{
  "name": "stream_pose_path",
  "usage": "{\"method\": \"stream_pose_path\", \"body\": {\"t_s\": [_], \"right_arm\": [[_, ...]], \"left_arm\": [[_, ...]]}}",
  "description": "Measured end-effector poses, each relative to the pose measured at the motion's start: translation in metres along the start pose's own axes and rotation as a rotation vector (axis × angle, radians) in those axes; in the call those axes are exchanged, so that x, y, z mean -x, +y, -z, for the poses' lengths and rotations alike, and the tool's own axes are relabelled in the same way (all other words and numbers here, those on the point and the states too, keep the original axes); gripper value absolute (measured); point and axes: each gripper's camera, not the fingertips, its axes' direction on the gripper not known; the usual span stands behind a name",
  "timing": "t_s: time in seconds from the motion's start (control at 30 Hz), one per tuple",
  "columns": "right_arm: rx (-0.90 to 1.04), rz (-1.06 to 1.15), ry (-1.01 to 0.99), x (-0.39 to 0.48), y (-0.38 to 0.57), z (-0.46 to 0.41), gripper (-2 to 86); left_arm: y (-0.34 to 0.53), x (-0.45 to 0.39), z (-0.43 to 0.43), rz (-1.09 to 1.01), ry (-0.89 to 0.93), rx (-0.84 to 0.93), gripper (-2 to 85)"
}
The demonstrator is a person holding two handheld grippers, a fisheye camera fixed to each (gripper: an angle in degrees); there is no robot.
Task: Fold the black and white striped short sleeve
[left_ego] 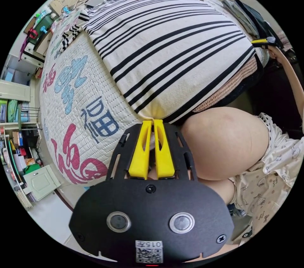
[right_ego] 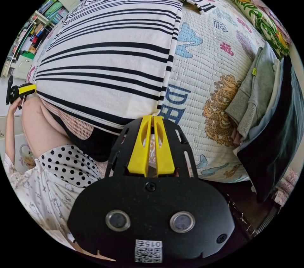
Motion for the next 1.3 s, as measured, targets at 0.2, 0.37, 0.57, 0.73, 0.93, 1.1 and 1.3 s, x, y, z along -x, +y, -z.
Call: {"method": "stream_pose_path", "body": {"t_s": [0.2,0.37,0.57,0.73,0.93,1.1,1.3], "right_arm": [[-0.016,0.077,0.111,0.016,0.004,0.018,0.1],[-0.037,0.08,0.144,0.01,0.012,0.042,0.1],[-0.076,0.092,0.123,-0.02,0.026,0.079,0.1],[-0.277,-0.054,-0.159,-0.099,0.068,0.113,0.4],[-0.439,-0.189,-0.414,-0.187,0.123,0.156,1.8],[-0.653,-0.276,-0.507,-0.27,0.145,0.224,4.1],[-0.865,-0.301,-0.733,-0.366,0.085,0.297,7.8]], "left_arm": [[-0.036,0.003,-0.036,-0.089,-0.065,0.183,-0.4],[-0.06,0.025,-0.071,-0.068,-0.028,0.307,-0.5],[-0.069,0.04,-0.109,-0.035,-0.05,0.364,-0.4],[-0.064,0.054,-0.138,-0.008,-0.062,0.352,-0.5],[-0.047,0.058,-0.171,-0.029,-0.143,0.297,-0.5],[-0.038,0.055,-0.204,-0.099,-0.245,0.295,-0.5],[-0.034,0.099,-0.237,-0.034,-0.129,0.312,-0.5]]}}
